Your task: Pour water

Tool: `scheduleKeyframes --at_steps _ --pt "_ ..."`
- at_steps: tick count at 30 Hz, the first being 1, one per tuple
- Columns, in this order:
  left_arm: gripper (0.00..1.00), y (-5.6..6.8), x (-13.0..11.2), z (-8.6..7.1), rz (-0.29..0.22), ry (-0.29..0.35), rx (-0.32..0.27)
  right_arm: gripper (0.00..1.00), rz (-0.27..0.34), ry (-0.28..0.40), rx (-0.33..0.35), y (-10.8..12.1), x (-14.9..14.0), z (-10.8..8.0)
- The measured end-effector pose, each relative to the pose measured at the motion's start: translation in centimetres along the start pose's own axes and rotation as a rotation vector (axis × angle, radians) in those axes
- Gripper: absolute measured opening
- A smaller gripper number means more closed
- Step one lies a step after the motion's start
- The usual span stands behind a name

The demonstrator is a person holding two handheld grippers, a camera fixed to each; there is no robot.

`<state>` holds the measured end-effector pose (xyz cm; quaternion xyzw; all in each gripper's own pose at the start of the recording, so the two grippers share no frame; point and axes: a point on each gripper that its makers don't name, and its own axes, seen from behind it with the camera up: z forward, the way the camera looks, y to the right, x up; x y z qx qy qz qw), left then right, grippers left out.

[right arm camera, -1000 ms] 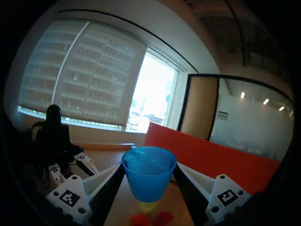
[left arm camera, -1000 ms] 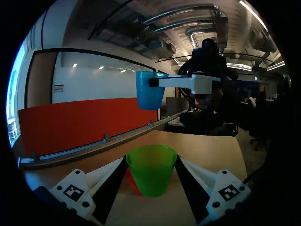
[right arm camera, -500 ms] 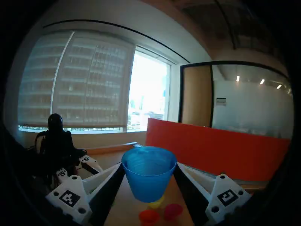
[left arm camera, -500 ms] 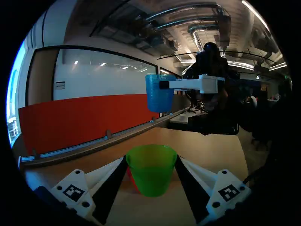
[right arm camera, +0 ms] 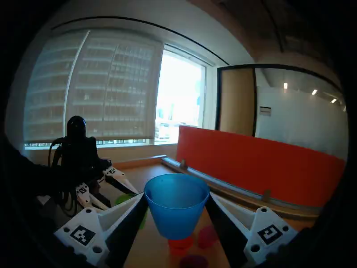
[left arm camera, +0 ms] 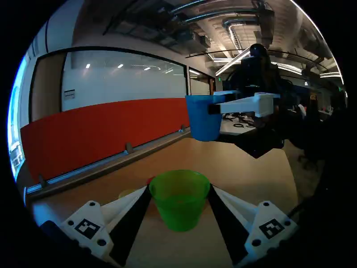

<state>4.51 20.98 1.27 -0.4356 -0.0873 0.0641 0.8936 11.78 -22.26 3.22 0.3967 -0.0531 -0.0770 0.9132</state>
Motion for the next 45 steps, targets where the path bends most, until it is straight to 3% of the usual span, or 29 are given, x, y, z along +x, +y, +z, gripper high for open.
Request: scheduleKeyframes --at_steps 24,45 --pt "0.88 -0.8 -8.0 2.6 0.041 -0.283 -0.013 0.9 -0.02 -0.201 0.061 -1.3 -11.4 -1.5" --pt "0.88 -0.6 -13.4 4.1 0.03 -0.429 -0.05 0.9 -0.018 -0.246 0.064 -1.0 -14.1 -2.0"
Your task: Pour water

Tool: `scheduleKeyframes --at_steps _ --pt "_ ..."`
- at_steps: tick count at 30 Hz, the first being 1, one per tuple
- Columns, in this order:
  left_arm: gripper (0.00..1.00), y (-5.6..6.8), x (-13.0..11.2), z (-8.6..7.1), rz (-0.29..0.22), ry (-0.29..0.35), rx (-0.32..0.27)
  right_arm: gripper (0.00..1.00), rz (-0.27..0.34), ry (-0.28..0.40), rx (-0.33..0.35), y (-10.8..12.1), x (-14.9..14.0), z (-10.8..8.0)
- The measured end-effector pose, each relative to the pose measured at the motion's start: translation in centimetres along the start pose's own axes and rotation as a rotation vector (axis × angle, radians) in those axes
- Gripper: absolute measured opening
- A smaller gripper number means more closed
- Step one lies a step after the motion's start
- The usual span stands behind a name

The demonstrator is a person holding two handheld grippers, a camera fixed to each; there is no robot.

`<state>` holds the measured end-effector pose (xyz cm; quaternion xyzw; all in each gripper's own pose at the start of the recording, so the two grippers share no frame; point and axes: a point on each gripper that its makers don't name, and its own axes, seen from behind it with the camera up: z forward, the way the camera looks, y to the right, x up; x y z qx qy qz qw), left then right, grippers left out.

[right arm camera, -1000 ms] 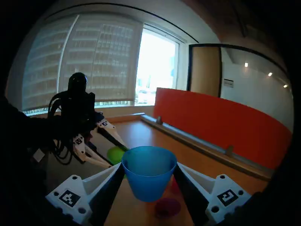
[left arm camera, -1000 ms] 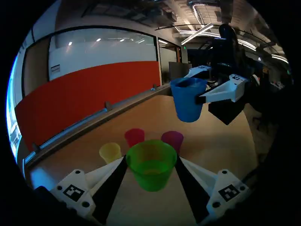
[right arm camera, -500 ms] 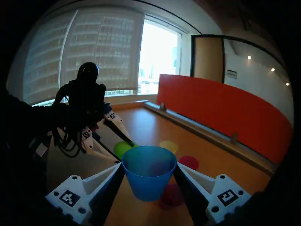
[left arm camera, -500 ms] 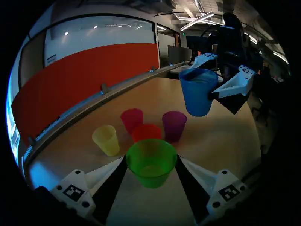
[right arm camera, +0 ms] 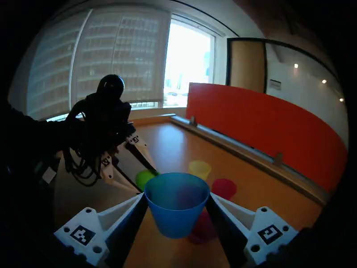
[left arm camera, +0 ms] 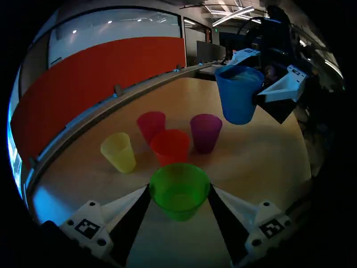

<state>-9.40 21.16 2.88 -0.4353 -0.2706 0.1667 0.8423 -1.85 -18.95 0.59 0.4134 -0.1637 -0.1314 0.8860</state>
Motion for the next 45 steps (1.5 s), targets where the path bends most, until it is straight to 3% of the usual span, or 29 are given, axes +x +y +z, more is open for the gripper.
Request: scheduleKeyframes --at_steps 12,34,40,45 --pt "0.88 -0.1 -1.3 1.2 -0.01 -0.038 -0.006 0.9 -0.003 -0.008 -0.004 0.0 -0.3 0.1" --pt "0.89 -0.2 -2.7 0.7 -0.028 -0.035 -0.017 0.91 0.007 -0.033 -0.002 -0.1 -1.8 0.5" --pt "1.0 0.0 -3.5 0.7 -0.024 -0.064 -0.024 0.91 0.018 -0.046 0.006 -0.5 -2.6 0.6" --pt "1.0 0.5 -3.3 0.2 -0.05 -0.057 -0.048 0.9 0.036 -0.07 0.022 -1.0 -3.9 0.9"
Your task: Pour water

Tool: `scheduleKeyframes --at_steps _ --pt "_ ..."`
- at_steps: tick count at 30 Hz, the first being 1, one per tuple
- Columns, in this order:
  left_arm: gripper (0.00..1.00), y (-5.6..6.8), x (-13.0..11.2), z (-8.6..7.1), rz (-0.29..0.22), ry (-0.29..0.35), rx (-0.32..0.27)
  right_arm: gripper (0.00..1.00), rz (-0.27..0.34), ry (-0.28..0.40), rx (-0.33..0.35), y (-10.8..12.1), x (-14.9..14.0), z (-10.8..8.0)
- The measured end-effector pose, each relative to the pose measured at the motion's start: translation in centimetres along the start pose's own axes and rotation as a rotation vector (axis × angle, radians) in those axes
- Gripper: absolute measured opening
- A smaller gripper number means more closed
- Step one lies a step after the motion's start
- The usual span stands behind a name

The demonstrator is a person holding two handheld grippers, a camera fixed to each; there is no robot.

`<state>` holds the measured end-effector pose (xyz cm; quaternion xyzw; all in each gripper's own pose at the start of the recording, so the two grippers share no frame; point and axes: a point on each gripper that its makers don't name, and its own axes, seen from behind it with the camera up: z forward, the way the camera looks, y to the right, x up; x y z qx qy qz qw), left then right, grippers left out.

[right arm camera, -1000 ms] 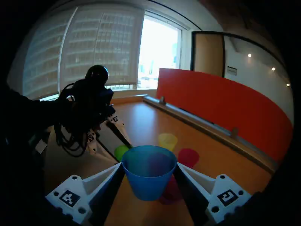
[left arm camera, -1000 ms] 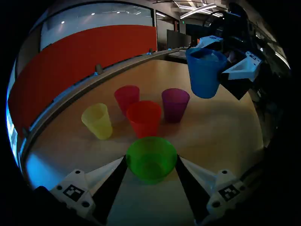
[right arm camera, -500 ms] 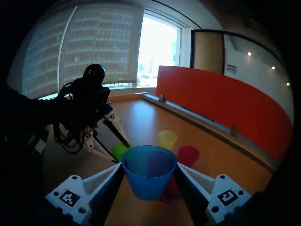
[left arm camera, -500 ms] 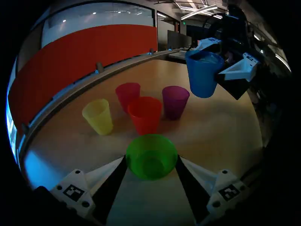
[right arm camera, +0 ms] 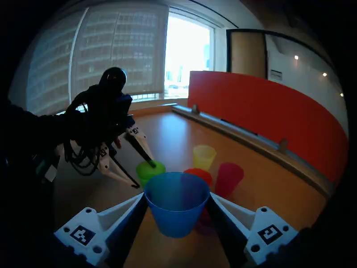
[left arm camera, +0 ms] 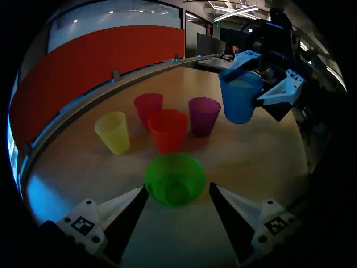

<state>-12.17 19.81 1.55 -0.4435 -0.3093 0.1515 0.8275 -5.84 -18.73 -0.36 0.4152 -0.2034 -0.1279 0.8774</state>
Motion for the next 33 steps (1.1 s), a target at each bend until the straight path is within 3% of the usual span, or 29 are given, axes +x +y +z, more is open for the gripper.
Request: scheduleKeyframes --at_steps 9,24,33 --pt "1.0 0.1 -0.6 -1.6 0.003 -0.005 0.01 0.9 0.024 -0.049 0.03 -0.7 -2.1 1.1" --pt "1.0 1.1 0.6 -5.2 -0.032 0.092 0.021 0.91 0.049 -0.175 0.067 -1.7 -6.6 3.0" --pt "0.99 0.9 1.4 -6.5 -0.045 0.135 0.024 0.91 0.056 -0.198 0.081 -2.3 -7.8 3.5"
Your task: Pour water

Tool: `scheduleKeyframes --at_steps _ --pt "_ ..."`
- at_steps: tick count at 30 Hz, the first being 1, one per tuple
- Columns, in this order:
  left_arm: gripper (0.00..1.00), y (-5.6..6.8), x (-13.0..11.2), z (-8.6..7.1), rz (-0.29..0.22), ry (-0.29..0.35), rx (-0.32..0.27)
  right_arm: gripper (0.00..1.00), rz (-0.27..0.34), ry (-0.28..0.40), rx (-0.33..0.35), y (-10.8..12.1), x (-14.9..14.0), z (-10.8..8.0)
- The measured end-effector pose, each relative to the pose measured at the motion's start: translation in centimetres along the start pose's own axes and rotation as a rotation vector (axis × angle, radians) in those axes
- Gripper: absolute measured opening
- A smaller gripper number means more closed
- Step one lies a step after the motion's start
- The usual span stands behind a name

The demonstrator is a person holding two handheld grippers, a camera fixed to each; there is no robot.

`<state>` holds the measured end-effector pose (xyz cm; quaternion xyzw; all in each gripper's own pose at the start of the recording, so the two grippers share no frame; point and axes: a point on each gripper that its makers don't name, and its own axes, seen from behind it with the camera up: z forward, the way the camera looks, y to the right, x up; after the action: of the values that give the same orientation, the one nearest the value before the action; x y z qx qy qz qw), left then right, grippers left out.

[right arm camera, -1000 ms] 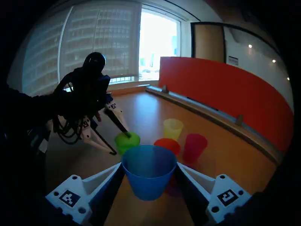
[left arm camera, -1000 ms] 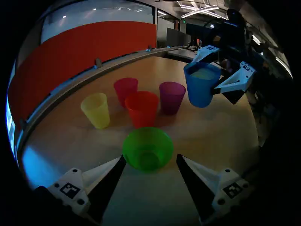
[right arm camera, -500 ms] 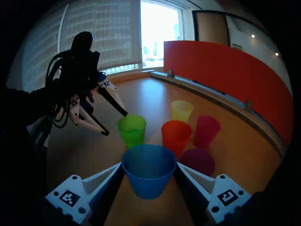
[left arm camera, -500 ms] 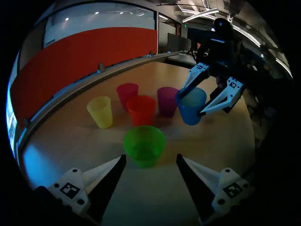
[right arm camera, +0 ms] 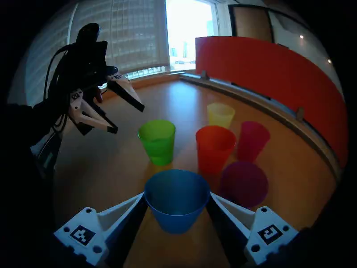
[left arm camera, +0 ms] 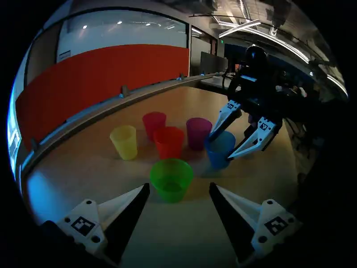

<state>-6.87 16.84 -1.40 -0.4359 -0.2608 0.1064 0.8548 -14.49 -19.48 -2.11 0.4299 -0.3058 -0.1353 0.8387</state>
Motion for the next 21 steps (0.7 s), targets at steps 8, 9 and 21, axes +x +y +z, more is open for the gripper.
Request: scheduleKeyframes --at_steps 8,9,21 --pt "0.99 -0.2 0.3 -0.5 -0.001 0.016 0.015 0.91 -0.005 -0.015 -0.008 0.0 -0.8 0.0" --pt "1.0 -0.2 0.4 -0.5 0.0 0.016 0.017 0.91 -0.006 -0.018 -0.009 0.1 -0.9 -0.1" --pt "1.0 0.6 0.0 -0.8 0.013 0.008 0.024 0.91 0.003 -0.049 -0.014 -0.1 -2.7 -1.0"
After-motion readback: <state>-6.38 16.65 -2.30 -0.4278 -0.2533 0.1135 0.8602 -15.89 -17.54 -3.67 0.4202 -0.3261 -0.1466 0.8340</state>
